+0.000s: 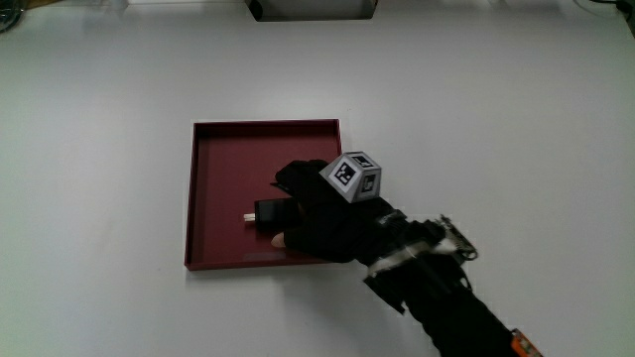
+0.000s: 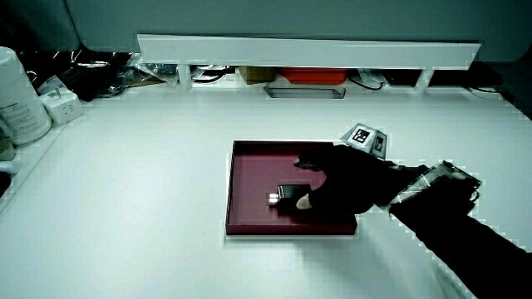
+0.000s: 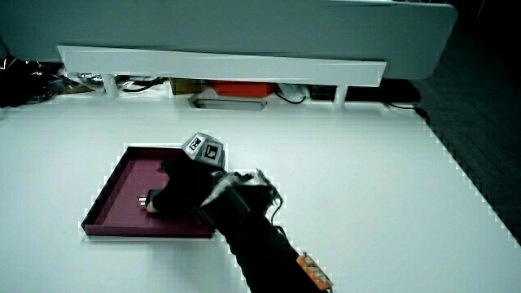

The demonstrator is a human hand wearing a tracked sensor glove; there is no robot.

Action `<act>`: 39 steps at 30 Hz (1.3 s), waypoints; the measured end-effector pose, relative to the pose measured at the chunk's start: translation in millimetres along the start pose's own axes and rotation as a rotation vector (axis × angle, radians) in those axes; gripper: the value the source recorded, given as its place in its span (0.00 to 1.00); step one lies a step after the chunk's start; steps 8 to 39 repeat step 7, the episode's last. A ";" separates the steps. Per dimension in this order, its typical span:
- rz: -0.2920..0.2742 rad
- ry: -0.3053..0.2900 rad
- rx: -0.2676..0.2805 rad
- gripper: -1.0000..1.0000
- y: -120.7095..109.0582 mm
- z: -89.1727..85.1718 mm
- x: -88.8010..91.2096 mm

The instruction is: Place charger into plate

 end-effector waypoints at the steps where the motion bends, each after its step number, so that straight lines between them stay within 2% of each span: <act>1: 0.001 -0.005 -0.004 0.15 -7.0 4.8 -4.8; 2: -0.021 0.025 -0.020 0.12 -14.4 8.2 -7.8; 3: -0.004 0.024 -0.017 0.09 -21.4 12.1 -10.9; 4: -0.011 0.025 -0.026 0.06 -29.0 16.2 -14.7; 5: -0.019 0.055 -0.041 0.03 -36.1 19.1 -16.5; 6: 0.024 0.050 -0.038 0.00 -40.8 21.7 -15.5; 7: -0.021 0.057 -0.051 0.00 -48.9 25.5 -18.6; 39: -0.021 0.057 -0.051 0.00 -48.9 25.5 -18.6</act>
